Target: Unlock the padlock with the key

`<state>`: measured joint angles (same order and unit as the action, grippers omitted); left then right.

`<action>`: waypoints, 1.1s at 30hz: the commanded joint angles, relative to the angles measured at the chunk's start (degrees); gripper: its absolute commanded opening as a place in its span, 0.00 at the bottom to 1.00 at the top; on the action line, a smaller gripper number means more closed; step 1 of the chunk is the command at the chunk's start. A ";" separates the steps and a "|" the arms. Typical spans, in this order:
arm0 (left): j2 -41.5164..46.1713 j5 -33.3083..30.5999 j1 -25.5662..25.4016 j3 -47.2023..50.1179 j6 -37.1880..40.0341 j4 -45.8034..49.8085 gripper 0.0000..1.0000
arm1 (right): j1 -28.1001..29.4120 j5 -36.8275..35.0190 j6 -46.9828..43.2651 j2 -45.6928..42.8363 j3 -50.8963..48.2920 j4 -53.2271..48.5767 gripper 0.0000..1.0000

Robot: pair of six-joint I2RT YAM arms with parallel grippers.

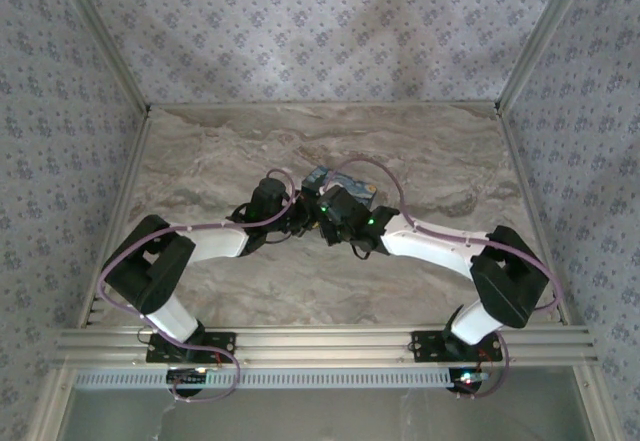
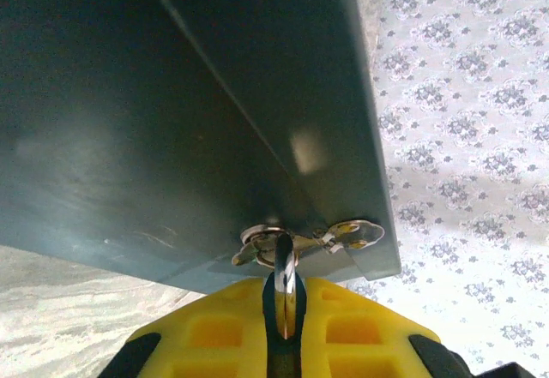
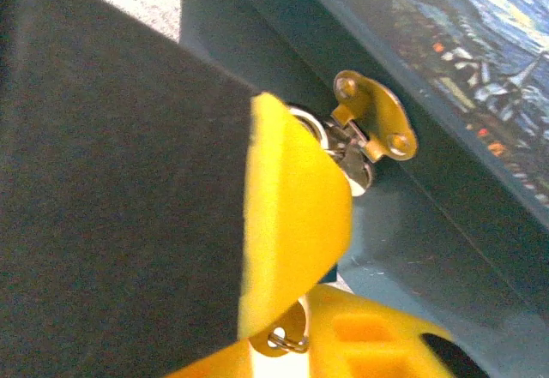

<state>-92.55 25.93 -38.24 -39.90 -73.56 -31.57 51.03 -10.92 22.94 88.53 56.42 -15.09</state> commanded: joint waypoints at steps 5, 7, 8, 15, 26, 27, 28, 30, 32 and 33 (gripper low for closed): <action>2.03 1.60 -0.43 0.22 0.17 -2.64 0.00 | -0.91 2.42 -0.85 -0.15 0.48 2.06 0.00; 2.03 1.51 -0.41 0.43 0.16 -2.62 0.00 | -1.00 2.40 -0.45 -0.31 0.14 2.09 0.00; 2.03 1.46 -0.43 0.50 0.31 -2.51 0.00 | -1.08 2.35 -0.42 -0.40 -0.03 2.08 0.02; 2.11 0.54 -0.43 1.64 2.32 0.16 0.03 | -1.10 3.54 1.58 -3.69 -3.29 2.10 0.40; 2.11 -1.39 -1.34 2.72 7.53 7.31 0.06 | -1.84 3.36 6.30 -13.81 -13.75 3.13 0.42; 2.03 -1.70 -1.51 2.81 7.91 7.95 0.07 | -2.13 3.41 6.83 -14.25 -14.58 3.39 0.42; 1.94 -1.80 -1.78 2.85 8.15 8.07 0.07 | -2.40 3.49 7.21 -14.69 -15.15 3.72 0.42; 1.68 -1.97 -2.46 2.66 8.94 9.04 0.08 | -2.93 3.92 8.26 -15.27 -16.27 4.65 0.42; 1.43 -2.37 -3.29 2.25 10.11 10.55 0.11 | -3.49 4.28 9.32 -15.60 -17.06 5.46 0.42; 1.32 -2.67 -3.74 2.03 10.65 11.43 0.13 | -3.76 4.46 9.78 -15.72 -17.49 6.03 0.42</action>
<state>-92.36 23.88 -40.86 -36.88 -65.91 -22.15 47.90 -6.66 29.87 74.17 40.07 -10.98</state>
